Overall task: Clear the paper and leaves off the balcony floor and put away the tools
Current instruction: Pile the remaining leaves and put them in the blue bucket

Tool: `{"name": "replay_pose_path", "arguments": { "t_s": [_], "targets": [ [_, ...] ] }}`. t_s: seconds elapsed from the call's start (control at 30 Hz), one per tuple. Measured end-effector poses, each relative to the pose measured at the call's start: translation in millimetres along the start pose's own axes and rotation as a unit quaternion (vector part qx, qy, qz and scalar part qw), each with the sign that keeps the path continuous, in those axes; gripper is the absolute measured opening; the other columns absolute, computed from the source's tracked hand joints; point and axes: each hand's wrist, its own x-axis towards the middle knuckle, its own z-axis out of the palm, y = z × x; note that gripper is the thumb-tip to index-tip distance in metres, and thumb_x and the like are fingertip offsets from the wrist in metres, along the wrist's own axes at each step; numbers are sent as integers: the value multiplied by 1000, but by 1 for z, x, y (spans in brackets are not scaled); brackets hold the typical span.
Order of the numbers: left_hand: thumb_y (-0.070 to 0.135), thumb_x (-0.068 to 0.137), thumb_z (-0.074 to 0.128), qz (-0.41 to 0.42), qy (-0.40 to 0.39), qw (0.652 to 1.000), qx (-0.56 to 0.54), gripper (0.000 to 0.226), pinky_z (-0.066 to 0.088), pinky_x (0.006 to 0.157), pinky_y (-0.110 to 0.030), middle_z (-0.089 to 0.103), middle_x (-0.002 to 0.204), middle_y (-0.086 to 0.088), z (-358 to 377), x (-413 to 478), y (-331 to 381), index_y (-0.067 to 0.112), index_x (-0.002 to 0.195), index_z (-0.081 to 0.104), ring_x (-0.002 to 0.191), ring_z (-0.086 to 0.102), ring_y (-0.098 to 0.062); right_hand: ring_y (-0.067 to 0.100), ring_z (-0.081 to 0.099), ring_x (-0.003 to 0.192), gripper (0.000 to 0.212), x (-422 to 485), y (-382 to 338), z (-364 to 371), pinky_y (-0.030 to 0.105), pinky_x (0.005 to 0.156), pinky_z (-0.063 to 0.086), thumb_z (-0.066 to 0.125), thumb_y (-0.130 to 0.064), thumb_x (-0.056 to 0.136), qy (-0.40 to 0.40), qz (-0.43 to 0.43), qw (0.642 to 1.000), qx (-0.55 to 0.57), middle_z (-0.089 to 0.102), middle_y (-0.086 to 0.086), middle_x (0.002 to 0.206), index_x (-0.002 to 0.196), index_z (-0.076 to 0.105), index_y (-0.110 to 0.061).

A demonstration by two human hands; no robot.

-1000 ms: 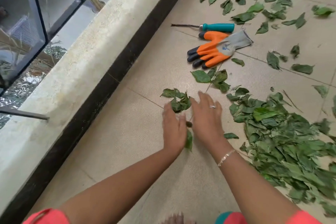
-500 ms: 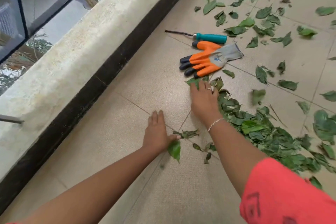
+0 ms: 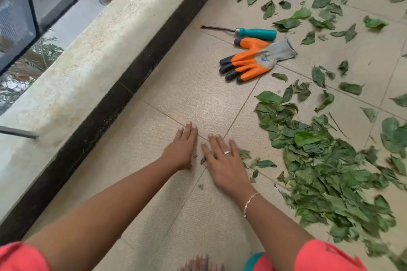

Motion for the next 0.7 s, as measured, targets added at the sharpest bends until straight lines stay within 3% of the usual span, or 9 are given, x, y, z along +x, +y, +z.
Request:
{"name": "replay_pose_path", "arguments": {
  "t_s": [0.07,0.13,0.23,0.33,0.43,0.47,0.53,0.63,0.7],
  "targets": [
    [8,71,78,2,5,999,33,124,29,114,-40,-30,152,-1,4,0,-2,15,147,-20,144,-15,-23,28,24,139,66,-15,36,3,48,112,-5,62,-22,82,19,36,998,-47,27,11,150,142,34,-16],
    [8,69,79,4,10,999,39,126,31,113,-39,-31,152,-1,6,0,-3,16,147,-21,144,-15,-24,27,20,140,75,-32,81,-7,50,113,-4,63,-16,79,17,106,992,-66,21,10,151,143,25,-17],
    [6,69,78,2,7,999,41,126,27,114,-41,-31,152,-1,6,-1,-4,15,146,-21,145,-14,-25,26,0,143,70,-58,142,-38,55,114,-2,47,-22,92,-3,234,969,-82,2,10,155,147,5,-20],
    [1,73,74,4,4,999,42,121,21,115,-41,-30,152,-3,5,-1,-2,14,146,-21,145,-13,-26,29,7,144,59,-64,127,-70,50,116,10,39,-14,95,42,335,941,-18,11,13,155,149,15,-15],
    [-6,82,60,32,10,999,10,99,15,118,-42,-19,156,-6,-7,3,-8,12,149,-10,146,-5,-28,15,23,139,47,-49,37,-78,30,111,20,25,-37,101,24,214,970,116,26,-2,151,146,23,-25],
    [-8,86,52,40,18,999,-3,88,15,118,-41,-14,157,-6,-9,4,-11,12,150,-5,146,0,-27,12,24,138,46,-45,7,-71,28,109,21,22,-41,101,35,147,975,162,28,-6,150,145,23,-28],
    [-4,90,47,31,55,998,-30,76,15,118,-39,-9,158,-7,-2,0,-10,10,150,2,146,4,-27,20,25,140,48,-43,-49,-47,36,111,23,30,-27,97,21,31,987,158,27,4,152,144,32,-21],
    [5,90,51,-3,94,989,-115,76,9,117,-37,-8,157,-14,37,-23,11,4,149,3,146,-3,-29,27,2,145,56,-68,-65,-11,43,115,-6,37,-29,96,-91,10,986,138,5,14,157,146,23,-7],
    [5,93,43,2,109,984,-141,68,3,117,-36,-9,156,-19,66,-41,30,0,148,3,145,-6,-31,24,-11,144,65,-87,-40,1,39,109,-20,35,-35,98,-83,51,987,128,-11,9,156,149,3,-10]
  ]
}}
